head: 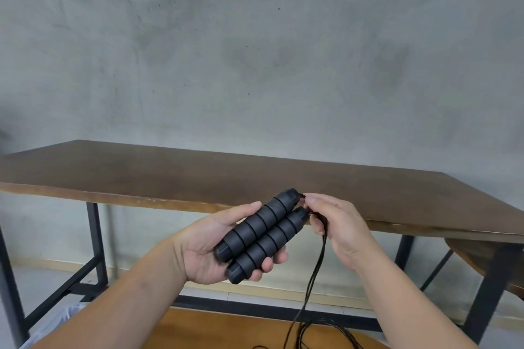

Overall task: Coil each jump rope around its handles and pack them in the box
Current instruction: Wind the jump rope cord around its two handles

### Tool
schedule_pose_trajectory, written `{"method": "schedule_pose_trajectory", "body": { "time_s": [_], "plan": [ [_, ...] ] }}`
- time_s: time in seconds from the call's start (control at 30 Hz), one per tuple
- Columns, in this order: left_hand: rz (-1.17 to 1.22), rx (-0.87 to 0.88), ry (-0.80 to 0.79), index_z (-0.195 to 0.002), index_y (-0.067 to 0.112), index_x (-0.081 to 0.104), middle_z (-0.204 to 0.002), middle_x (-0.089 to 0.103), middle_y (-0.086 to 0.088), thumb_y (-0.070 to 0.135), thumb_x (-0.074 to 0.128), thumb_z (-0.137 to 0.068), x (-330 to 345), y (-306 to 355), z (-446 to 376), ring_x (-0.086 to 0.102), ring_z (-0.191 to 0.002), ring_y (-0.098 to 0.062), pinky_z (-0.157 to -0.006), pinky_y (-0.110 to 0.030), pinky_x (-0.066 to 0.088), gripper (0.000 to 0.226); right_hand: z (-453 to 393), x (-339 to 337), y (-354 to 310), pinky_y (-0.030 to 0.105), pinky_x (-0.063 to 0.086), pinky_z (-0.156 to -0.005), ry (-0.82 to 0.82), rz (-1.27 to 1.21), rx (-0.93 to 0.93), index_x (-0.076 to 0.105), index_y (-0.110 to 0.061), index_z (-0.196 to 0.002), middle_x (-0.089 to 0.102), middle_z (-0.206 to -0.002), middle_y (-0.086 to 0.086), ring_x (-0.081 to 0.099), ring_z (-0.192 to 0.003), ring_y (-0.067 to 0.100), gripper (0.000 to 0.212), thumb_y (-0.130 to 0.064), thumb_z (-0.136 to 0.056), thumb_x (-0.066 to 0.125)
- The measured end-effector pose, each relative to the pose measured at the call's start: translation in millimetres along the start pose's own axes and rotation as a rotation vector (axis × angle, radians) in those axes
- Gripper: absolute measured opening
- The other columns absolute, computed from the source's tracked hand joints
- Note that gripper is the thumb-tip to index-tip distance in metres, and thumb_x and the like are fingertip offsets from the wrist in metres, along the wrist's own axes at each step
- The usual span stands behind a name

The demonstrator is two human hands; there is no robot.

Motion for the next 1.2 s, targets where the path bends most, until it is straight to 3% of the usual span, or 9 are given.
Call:
{"method": "schedule_pose_trajectory", "body": {
  "time_s": [0.13, 0.27, 0.43, 0.53, 0.73, 0.87, 1.07, 1.2],
  "plan": [
    [0.001, -0.027, 0.034, -0.129, 0.000, 0.058, -0.110, 0.059, -0.016, 0.058, 0.061, -0.089, 0, -3, -4, 0.060, -0.086, -0.024, -0.075, -0.033, 0.052, 0.071, -1, -3, 5, 0.030, 0.028, -0.058, -0.054, -0.001, 0.016, 0.079, -0.010, -0.091, 0.056, -0.072, 0.004, 0.035, -0.057, 0.016, 0.025, -0.014, -0.097, 0.055],
    [0.034, -0.024, 0.103, -0.135, 0.003, 0.056, -0.109, 0.059, -0.018, 0.055, 0.070, -0.083, -5, -8, -6, 0.064, -0.086, -0.028, -0.081, -0.045, 0.056, 0.074, -3, -2, 9, 0.030, 0.024, -0.056, -0.077, -0.001, 0.033, 0.077, -0.007, -0.090, 0.049, -0.067, 0.005, 0.033, -0.055, 0.016, 0.026, -0.013, -0.098, 0.053],
    [0.099, 0.093, 0.149, -0.134, 0.003, 0.057, -0.101, 0.057, -0.017, 0.051, 0.069, -0.086, -8, -1, -13, 0.055, -0.067, -0.022, -0.053, -0.028, 0.050, 0.069, 6, 4, 34, 0.032, 0.026, -0.054, -0.022, -0.119, 0.154, 0.067, -0.010, -0.086, 0.054, -0.066, 0.008, 0.034, -0.051, 0.016, 0.035, -0.031, -0.104, 0.045],
    [0.154, 0.203, 0.222, -0.133, 0.002, 0.056, -0.097, 0.057, -0.017, 0.052, 0.062, -0.091, -11, 7, -16, 0.053, -0.063, -0.020, -0.049, -0.026, 0.049, 0.065, 22, 10, 53, 0.032, 0.028, -0.054, 0.040, -0.162, 0.231, 0.067, -0.008, -0.104, 0.050, -0.063, 0.003, 0.034, -0.051, 0.015, 0.037, -0.032, -0.106, 0.039],
    [0.125, 0.301, 0.396, -0.130, 0.002, 0.057, -0.093, 0.061, -0.018, 0.049, 0.058, -0.089, -16, 6, -29, 0.051, -0.061, -0.019, -0.045, -0.024, 0.045, 0.063, 47, 40, 71, 0.027, 0.025, -0.047, -0.052, -0.154, 0.429, 0.059, -0.003, -0.105, 0.046, -0.058, 0.001, 0.029, -0.048, 0.012, 0.038, -0.033, -0.107, 0.035],
    [0.083, 0.293, 0.482, -0.127, 0.003, 0.060, -0.102, 0.061, -0.020, 0.048, 0.062, -0.088, -26, -3, -34, 0.052, -0.060, -0.021, -0.043, -0.025, 0.045, 0.059, 56, 41, 77, 0.026, 0.026, -0.047, -0.102, -0.085, 0.508, 0.061, -0.003, -0.105, 0.047, -0.060, 0.002, 0.033, -0.047, 0.013, 0.041, -0.034, -0.107, 0.034],
    [0.070, 0.174, 0.342, -0.133, 0.004, 0.059, -0.118, 0.059, -0.026, 0.046, 0.059, -0.092, -31, -25, -45, 0.049, -0.061, -0.021, -0.049, -0.028, 0.043, 0.059, 74, 49, 87, 0.025, 0.030, -0.046, -0.279, 0.116, 0.579, 0.067, -0.007, -0.104, 0.052, -0.060, 0.001, 0.037, -0.045, 0.014, 0.045, -0.038, -0.106, 0.034],
    [-0.062, 0.157, 0.393, -0.133, 0.001, 0.056, -0.113, 0.063, -0.024, 0.044, 0.058, -0.093, -43, -30, -44, 0.051, -0.062, -0.022, -0.049, -0.028, 0.045, 0.059, 79, 45, 87, 0.023, 0.030, -0.047, -0.352, 0.279, 0.565, 0.065, -0.010, -0.105, 0.051, -0.059, -0.002, 0.037, -0.046, 0.011, 0.040, -0.035, -0.106, 0.033]
  ]
}}
Point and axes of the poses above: each hand's wrist, its own z-axis away from the middle knuckle, its own x-axis out of the palm, y = z × x, the point moved 7 cm from there along -z, towards the middle knuckle
